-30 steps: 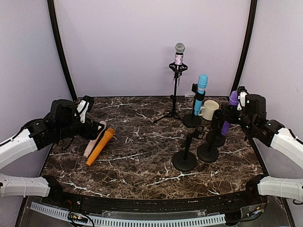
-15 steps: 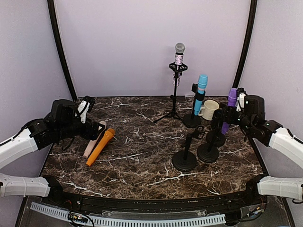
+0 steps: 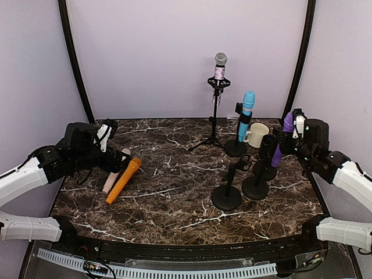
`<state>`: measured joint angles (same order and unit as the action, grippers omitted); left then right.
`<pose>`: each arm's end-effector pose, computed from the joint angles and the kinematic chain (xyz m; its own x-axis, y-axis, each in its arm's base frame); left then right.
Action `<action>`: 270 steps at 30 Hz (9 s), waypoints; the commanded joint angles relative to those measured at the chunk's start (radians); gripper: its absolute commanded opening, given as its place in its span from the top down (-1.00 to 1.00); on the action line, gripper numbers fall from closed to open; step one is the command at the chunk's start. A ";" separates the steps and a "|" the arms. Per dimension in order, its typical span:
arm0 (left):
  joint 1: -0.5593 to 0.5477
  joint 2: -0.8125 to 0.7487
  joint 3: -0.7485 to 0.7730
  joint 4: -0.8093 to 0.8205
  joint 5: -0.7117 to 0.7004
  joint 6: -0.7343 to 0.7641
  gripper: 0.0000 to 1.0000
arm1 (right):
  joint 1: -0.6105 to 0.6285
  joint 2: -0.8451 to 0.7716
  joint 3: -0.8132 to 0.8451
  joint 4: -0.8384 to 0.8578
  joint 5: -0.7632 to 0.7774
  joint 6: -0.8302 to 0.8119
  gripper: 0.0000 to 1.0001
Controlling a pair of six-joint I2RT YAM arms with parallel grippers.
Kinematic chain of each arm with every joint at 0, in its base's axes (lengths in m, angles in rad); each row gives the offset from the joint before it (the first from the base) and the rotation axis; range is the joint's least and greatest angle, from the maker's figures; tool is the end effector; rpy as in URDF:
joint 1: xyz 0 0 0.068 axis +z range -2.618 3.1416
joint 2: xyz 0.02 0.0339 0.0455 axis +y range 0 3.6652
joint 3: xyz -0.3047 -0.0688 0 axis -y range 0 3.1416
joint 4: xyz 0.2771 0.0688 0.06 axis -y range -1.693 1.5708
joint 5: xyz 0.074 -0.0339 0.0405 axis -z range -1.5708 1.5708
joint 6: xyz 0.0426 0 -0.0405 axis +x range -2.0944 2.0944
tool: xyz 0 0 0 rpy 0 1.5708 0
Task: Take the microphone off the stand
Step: Pick up the microphone stand with the microphone from the center of the board, then place the microphone stand with the microphone at the center of the board, then hold the microphone stand with the microphone at the center of the board, then open the clamp for the microphone stand, then remove the microphone from the microphone stand, then place the microphone at the center of the board.
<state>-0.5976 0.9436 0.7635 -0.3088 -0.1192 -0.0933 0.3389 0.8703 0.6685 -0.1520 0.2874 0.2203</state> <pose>0.1907 -0.1237 0.3150 -0.4305 0.1811 -0.8842 0.4337 0.9007 -0.0266 0.2066 0.0600 0.3099 -0.3337 0.1046 -0.9369 0.0050 0.9940 0.1092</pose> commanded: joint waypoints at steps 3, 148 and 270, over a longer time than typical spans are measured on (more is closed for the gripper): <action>0.005 0.005 -0.008 -0.005 0.013 -0.005 -0.60 | -0.005 -0.014 -0.006 0.092 -0.038 -0.006 0.49; -0.210 -0.091 -0.086 0.129 0.535 0.192 -0.51 | 1.082 0.794 0.807 -0.004 0.224 0.071 -0.53; -0.298 -0.146 -0.099 0.168 0.508 0.175 0.91 | 0.699 1.486 1.232 0.056 -0.154 0.789 -0.60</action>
<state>-0.8940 0.8108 0.6510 -0.2142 0.3676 0.0891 1.0439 2.3566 1.8854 -0.0834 0.0883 1.0332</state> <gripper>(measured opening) 0.337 0.784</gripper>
